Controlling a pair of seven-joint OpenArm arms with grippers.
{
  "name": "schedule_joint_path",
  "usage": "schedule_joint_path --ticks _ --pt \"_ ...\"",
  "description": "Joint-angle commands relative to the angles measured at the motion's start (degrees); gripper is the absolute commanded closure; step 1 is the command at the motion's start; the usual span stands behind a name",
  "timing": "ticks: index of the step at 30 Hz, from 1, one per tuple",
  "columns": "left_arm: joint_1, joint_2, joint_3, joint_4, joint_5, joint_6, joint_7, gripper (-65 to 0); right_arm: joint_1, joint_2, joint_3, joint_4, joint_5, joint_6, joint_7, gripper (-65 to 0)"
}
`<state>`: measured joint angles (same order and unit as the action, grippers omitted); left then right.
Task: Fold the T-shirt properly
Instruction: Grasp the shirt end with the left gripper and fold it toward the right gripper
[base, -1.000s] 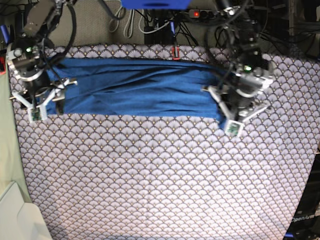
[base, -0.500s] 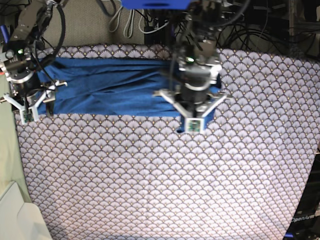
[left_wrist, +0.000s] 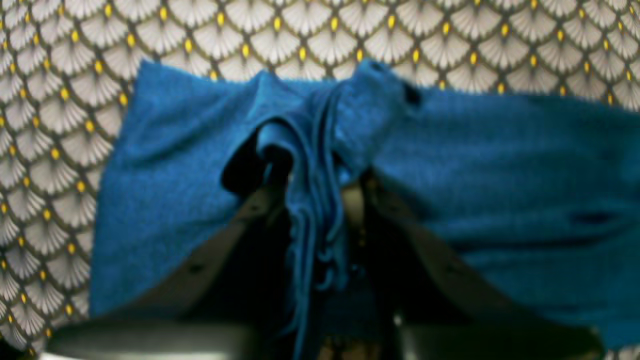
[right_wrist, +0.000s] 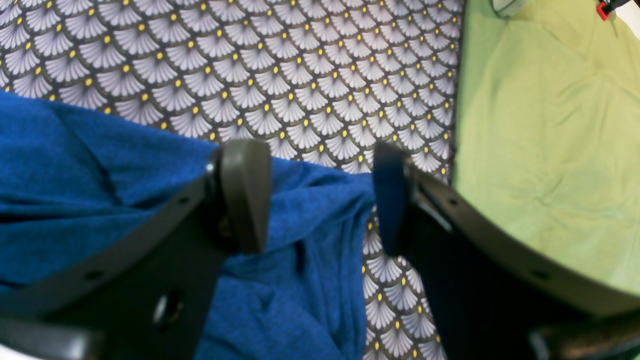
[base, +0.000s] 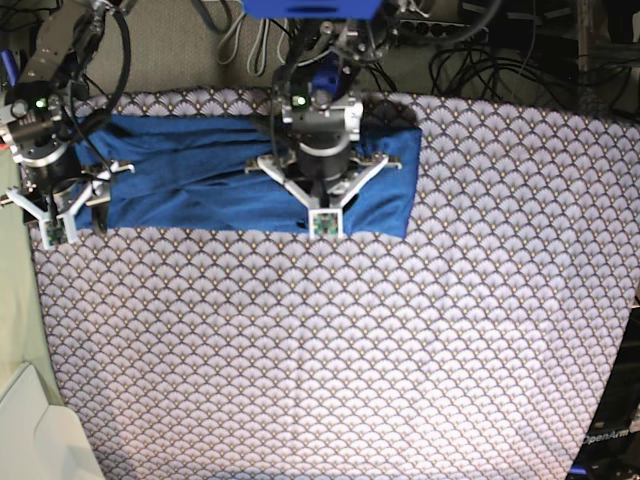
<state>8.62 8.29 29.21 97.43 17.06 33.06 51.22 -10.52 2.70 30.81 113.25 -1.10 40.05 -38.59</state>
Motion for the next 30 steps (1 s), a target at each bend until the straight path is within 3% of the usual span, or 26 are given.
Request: schedule_joint_path --ticks 1,8,11,21,22,25,30 --pt "-0.84 0.71 0.28 0.46 -1.1 0.48 -0.98 -0.3 0.37 0.42 0.18 1.17 0.97 -0.05 1.18 -33.2" --pt "-5.41 0.71 0.02 -2.35 -19.74 0.66 -0.89 -0.3 0.37 0.33 0.18 1.17 0.97 -0.05 1.18 -33.2" --pt "-5.85 0.71 -0.07 -3.76 -24.84 0.66 -0.89 -0.2 0.37 0.33 0.18 1.17 0.97 -0.05 1.18 -33.2" --pt "-6.73 0.71 0.19 -4.28 -27.65 0.74 -1.6 -0.1 -0.25 0.25 0.18 1.17 0.97 -0.05 1.18 -33.2" --pt "-7.08 0.71 0.19 -4.28 -27.65 1.27 -1.6 -0.1 -0.25 0.25 0.18 1.17 0.97 -0.05 1.18 -33.2" --pt "-7.35 0.71 0.28 -4.11 -27.83 6.94 -3.35 -0.1 -0.25 0.25 0.18 1.17 0.97 -0.05 1.18 -33.3" --pt "-9.02 0.71 3.71 -4.81 -32.14 6.94 -6.96 -0.1 -0.25 0.16 0.18 1.17 0.97 -0.05 1.18 -33.3"
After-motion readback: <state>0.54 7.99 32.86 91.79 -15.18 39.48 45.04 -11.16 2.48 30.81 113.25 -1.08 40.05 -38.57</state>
